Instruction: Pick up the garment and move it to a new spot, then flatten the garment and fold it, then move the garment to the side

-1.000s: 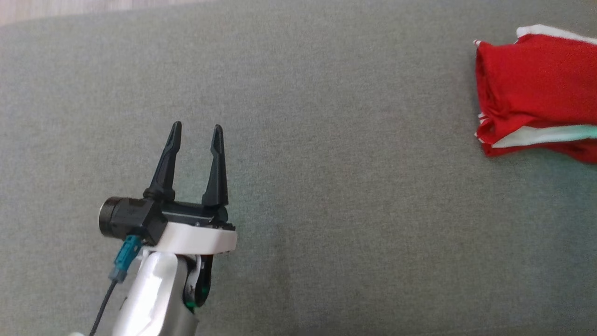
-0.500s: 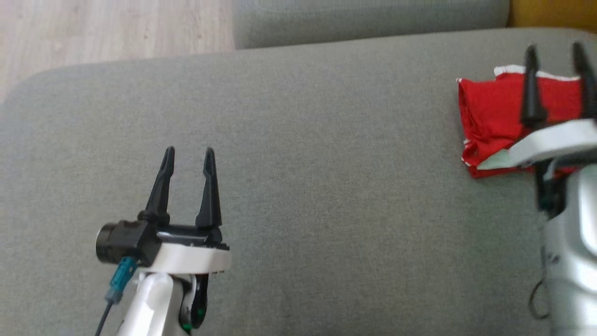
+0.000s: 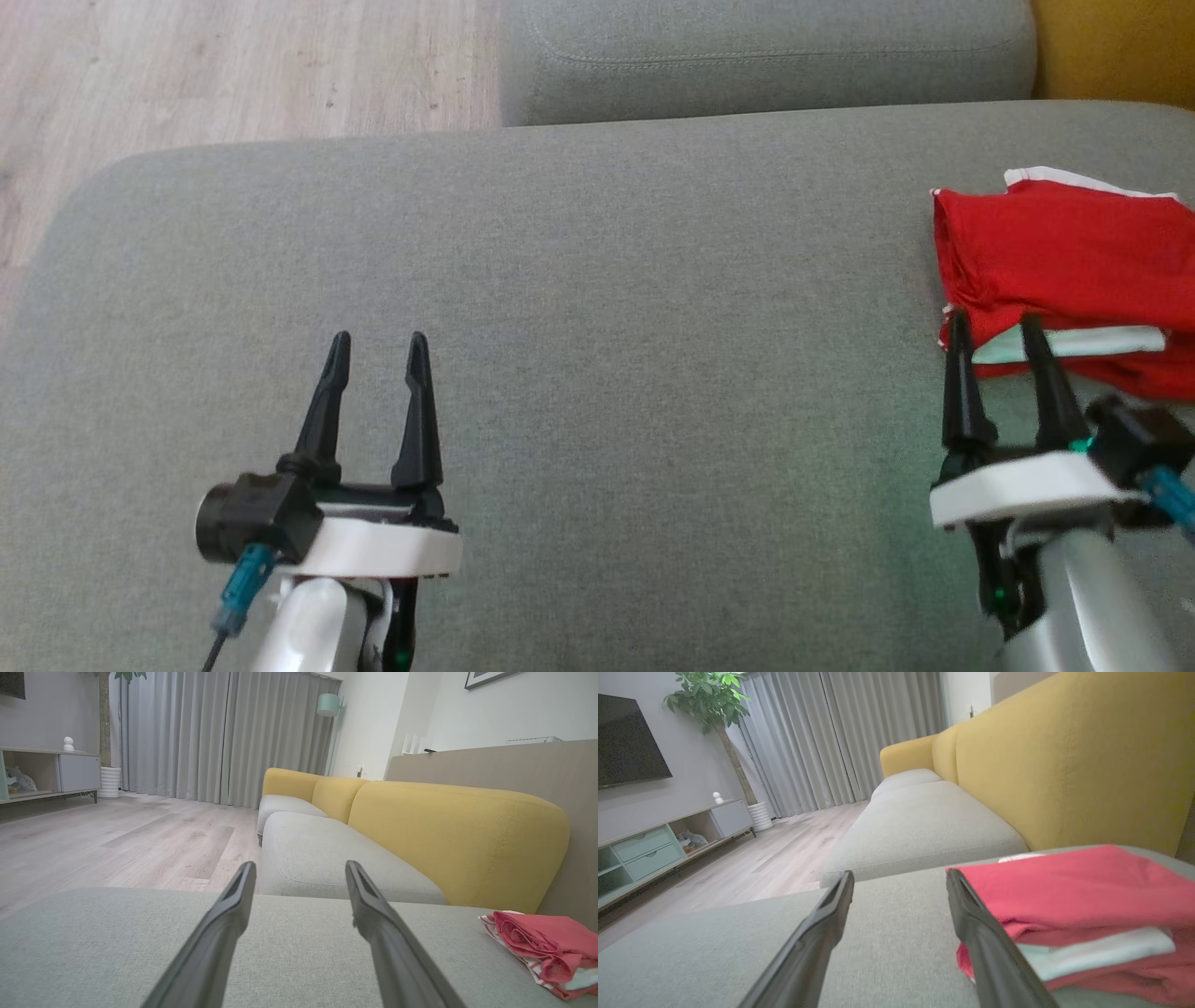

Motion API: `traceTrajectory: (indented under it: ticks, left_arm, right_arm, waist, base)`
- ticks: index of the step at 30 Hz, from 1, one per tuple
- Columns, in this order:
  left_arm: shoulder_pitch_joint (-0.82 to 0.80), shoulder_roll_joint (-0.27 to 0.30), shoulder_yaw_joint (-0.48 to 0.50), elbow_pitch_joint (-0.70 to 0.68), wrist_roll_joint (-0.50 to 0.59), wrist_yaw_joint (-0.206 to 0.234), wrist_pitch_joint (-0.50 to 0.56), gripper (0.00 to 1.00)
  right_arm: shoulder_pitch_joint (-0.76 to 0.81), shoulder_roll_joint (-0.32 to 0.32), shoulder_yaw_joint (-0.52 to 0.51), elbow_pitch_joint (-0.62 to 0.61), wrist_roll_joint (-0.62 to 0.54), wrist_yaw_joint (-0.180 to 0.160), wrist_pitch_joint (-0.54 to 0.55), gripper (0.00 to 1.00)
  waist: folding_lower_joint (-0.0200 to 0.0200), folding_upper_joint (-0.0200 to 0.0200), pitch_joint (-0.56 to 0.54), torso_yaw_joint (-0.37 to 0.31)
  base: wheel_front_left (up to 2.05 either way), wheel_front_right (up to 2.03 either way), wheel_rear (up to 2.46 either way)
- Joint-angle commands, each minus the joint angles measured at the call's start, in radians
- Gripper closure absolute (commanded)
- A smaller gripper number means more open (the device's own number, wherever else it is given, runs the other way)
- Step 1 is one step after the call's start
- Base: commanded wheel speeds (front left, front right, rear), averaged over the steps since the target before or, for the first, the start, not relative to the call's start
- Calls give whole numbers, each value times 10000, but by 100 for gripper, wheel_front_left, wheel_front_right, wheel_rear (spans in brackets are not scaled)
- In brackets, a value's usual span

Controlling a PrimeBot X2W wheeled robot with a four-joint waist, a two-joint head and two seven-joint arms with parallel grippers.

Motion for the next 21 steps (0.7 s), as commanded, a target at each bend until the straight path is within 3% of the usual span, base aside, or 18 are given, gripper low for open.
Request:
traceTrajectory:
  ticks: [1, 21]
  left_arm:
    - [-159, 49, 266, -305, -62, 69, -63, 0]
    - [-71, 49, 147, -302, -123, 122, -63, 0]
  right_arm:
    - [-125, 18, 289, -251, 146, -7, -173, 0]
    - [403, 21, 374, -704, 123, -7, -253, 0]
  waist:
    - [1, 0, -12, 18]
    - [1, 0, 16, -6]
  base:
    - [0, 0, 0]
    - [0, 0, 0]
